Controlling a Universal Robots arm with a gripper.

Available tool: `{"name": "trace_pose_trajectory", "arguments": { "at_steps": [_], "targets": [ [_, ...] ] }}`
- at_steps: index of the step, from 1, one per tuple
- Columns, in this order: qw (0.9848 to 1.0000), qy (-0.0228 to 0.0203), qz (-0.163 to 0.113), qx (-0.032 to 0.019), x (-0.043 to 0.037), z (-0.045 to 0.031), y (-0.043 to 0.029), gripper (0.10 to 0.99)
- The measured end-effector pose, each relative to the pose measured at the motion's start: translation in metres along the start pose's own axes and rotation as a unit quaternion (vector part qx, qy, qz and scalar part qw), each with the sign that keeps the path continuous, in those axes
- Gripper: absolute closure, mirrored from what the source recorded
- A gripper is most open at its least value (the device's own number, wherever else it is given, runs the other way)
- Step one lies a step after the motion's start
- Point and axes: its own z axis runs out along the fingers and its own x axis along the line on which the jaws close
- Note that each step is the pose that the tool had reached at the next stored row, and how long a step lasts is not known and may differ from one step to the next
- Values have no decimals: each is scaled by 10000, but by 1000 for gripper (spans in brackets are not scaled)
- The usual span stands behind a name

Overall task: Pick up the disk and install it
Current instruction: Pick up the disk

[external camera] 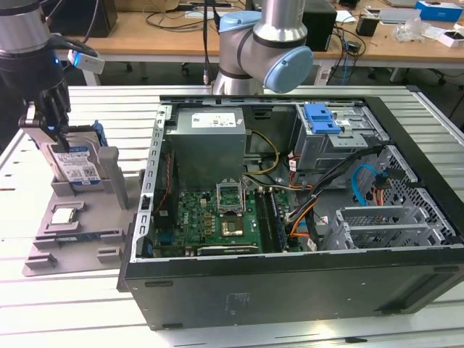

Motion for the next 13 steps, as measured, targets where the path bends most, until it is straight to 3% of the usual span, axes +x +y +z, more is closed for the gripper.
{"name": "trace_pose_trajectory", "arguments": {
  "at_steps": [6, 13],
  "targets": [
    [10000, 0, 1, -1, -13, -169, 9, 725],
    [10000, 0, 0, 0, -45, -476, 24, 725]
  ]
}}
